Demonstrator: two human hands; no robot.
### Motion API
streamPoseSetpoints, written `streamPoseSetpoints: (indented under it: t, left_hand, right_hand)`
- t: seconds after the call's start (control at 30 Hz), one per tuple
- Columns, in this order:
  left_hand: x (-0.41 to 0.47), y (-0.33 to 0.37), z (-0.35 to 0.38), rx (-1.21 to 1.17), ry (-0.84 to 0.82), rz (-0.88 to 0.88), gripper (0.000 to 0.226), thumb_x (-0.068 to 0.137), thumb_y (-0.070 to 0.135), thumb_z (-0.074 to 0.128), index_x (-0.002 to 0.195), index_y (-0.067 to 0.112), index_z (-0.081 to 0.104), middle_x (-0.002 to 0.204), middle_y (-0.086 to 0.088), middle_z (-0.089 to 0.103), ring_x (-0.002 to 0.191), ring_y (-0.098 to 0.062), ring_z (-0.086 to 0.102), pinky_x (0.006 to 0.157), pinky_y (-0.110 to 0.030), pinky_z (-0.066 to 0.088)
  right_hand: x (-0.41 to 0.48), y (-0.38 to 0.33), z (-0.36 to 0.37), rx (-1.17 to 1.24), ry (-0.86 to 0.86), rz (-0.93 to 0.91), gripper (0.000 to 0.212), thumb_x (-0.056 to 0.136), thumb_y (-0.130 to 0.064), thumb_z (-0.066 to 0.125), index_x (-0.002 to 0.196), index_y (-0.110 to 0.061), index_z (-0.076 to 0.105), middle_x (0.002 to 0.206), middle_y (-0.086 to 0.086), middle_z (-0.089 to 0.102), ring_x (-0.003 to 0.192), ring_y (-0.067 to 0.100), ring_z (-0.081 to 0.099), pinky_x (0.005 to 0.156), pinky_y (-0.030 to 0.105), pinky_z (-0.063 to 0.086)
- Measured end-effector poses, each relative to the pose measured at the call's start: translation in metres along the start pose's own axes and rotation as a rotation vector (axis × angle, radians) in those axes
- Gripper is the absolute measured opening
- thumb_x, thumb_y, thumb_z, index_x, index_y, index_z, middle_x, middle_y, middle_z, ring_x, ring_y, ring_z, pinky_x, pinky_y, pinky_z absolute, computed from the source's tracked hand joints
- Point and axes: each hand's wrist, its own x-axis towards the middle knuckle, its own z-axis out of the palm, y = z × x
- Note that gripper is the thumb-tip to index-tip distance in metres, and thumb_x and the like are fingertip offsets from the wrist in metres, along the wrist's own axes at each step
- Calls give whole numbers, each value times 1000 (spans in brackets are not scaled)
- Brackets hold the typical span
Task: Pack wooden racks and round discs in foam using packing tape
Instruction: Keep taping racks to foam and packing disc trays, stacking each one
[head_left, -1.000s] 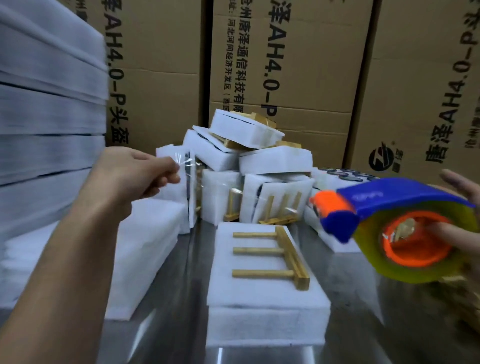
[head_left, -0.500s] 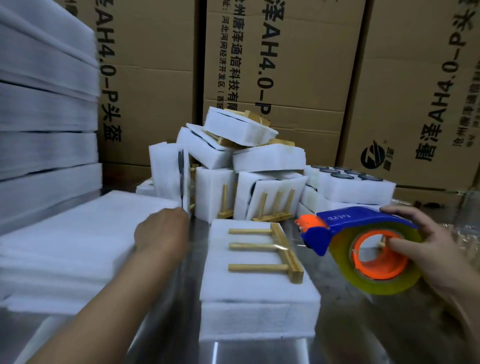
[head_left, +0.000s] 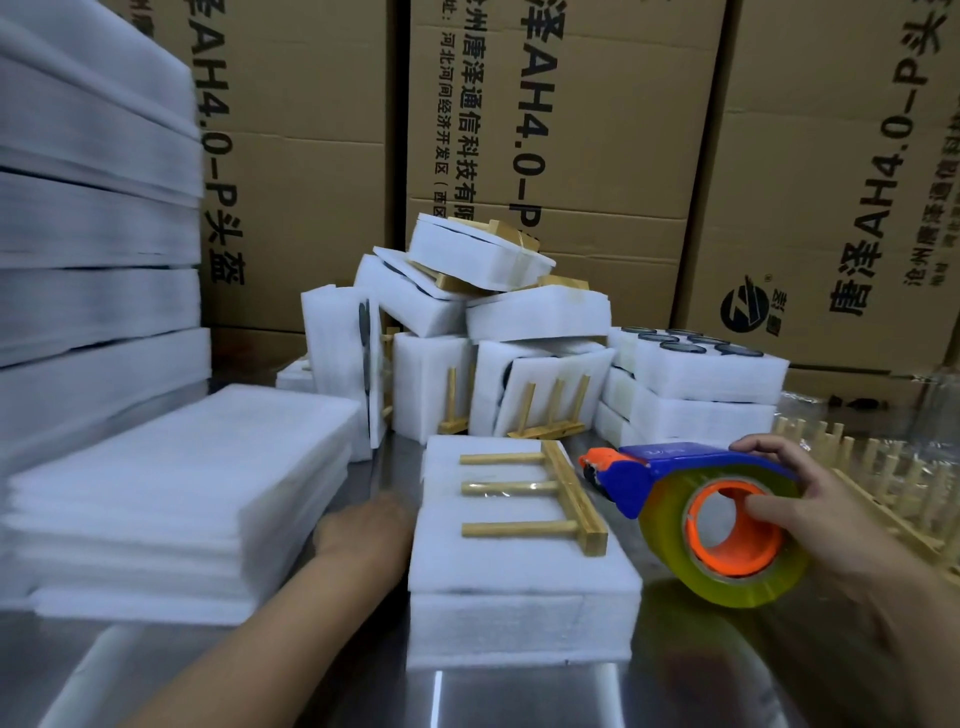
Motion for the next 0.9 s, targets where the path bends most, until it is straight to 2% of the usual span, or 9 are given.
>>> streamPoseSetpoints:
  t: [0.17, 0.37, 0.47, 0.53, 0.6, 0.7, 0.77, 0.83, 0.9]
  left_hand:
    - [2, 4, 6, 8, 20, 71, 34, 97, 24, 31, 125, 12, 47, 118, -3, 60, 106, -22, 57, 82, -33, 45]
    - [3, -1, 1, -44, 54, 79, 26, 97, 25, 36, 111, 18, 57, 118, -2, 60, 106, -21, 57, 81, -30, 45]
    - [5, -9, -8, -148, 214, 32, 30, 96, 18, 39, 124, 20, 52, 123, -4, 59, 109, -22, 56, 83, -32, 46]
    - [10, -16, -12, -388, 332, 92, 41, 96, 15, 42, 137, 19, 41, 123, -7, 58, 108, -24, 56, 87, -34, 46]
    - [7, -12, -16, -908, 341, 116, 40, 99, 19, 42, 139, 14, 42, 115, -7, 62, 99, -22, 59, 83, -34, 48]
    - [-5, 6, -19, -1711, -69, -83, 29, 96, 24, 48, 111, 2, 58, 73, -10, 69, 61, -23, 66, 52, -26, 50]
    - [-10, 17, -14, -1762, -194, -112, 23, 92, 23, 54, 105, 5, 60, 76, -12, 70, 55, -21, 68, 46, -23, 49]
    - [-10, 22, -10, -1736, -135, -90, 19, 91, 17, 56, 106, 7, 60, 79, -11, 67, 52, -20, 66, 42, -21, 47]
    - [-8, 22, -9, -1787, -163, -98, 25, 90, 15, 56, 113, 5, 59, 89, -16, 67, 63, -27, 64, 53, -28, 51]
  right_hand:
    - [-1, 0, 2, 31, 4, 39, 53, 80, 17, 56, 92, -34, 62, 105, 6, 61, 77, 27, 64, 52, 30, 49]
    - [0, 2, 1, 79, -17, 79, 54, 80, 17, 54, 91, -36, 63, 95, 9, 65, 78, 29, 63, 59, 38, 51]
    - [0, 3, 0, 96, -29, 90, 56, 80, 17, 54, 89, -38, 64, 93, 9, 67, 75, 27, 65, 59, 38, 51]
    - [0, 3, 0, 103, -39, 94, 57, 80, 17, 53, 88, -39, 65, 94, 10, 67, 77, 28, 65, 61, 39, 52]
    - [0, 4, 0, 105, -43, 94, 59, 80, 16, 53, 86, -41, 66, 95, 10, 67, 80, 29, 66, 64, 41, 53]
    - [0, 5, 0, 106, -49, 95, 60, 81, 15, 54, 85, -43, 67, 99, 9, 66, 83, 25, 68, 66, 42, 54]
    - [1, 5, 1, 96, -49, 95, 59, 81, 14, 54, 86, -43, 66, 100, 9, 66, 82, 24, 68, 66, 42, 54]
    - [1, 4, 3, 87, -42, 94, 58, 81, 14, 55, 87, -43, 66, 99, 12, 65, 83, 32, 66, 71, 47, 52]
    - [0, 3, 4, 85, -39, 92, 58, 81, 14, 54, 87, -42, 65, 99, 15, 65, 85, 39, 64, 76, 51, 51]
